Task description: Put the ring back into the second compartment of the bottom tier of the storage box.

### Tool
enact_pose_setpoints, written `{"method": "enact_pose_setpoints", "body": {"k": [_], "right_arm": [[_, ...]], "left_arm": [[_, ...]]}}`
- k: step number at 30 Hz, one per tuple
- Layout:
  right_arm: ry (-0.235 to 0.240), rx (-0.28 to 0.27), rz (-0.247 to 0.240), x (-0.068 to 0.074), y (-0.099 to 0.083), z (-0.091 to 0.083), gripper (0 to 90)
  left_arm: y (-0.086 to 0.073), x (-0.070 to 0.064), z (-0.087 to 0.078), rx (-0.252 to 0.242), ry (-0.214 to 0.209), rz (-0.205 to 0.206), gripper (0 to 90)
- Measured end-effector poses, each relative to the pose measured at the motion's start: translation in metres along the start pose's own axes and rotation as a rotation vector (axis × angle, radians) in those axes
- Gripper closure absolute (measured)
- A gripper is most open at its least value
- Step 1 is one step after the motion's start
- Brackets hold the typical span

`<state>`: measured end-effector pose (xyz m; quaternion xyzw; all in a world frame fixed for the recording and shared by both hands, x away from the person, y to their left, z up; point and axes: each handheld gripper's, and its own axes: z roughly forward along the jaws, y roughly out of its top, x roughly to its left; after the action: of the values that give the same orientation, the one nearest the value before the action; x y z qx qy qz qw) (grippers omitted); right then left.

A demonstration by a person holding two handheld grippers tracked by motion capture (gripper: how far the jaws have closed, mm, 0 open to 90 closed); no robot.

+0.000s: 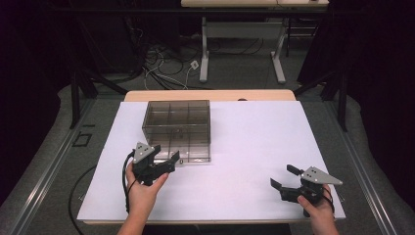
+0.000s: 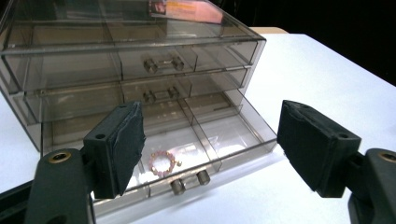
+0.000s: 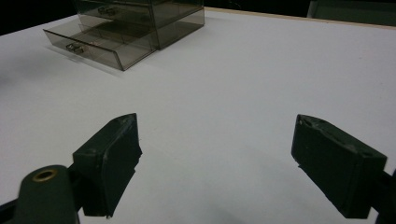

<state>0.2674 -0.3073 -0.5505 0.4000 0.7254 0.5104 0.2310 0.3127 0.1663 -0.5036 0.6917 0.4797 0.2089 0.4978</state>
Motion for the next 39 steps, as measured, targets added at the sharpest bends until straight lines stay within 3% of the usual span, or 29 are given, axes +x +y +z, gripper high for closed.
{"method": "enact_pose_setpoints", "body": {"k": [39], "right_arm": [[0.007,-0.01,-0.005,0.001,0.001,0.0,14.7]], "left_arm": [[-0.037,0.013,-0.012,0.056,0.024,-0.026,31.6]]}}
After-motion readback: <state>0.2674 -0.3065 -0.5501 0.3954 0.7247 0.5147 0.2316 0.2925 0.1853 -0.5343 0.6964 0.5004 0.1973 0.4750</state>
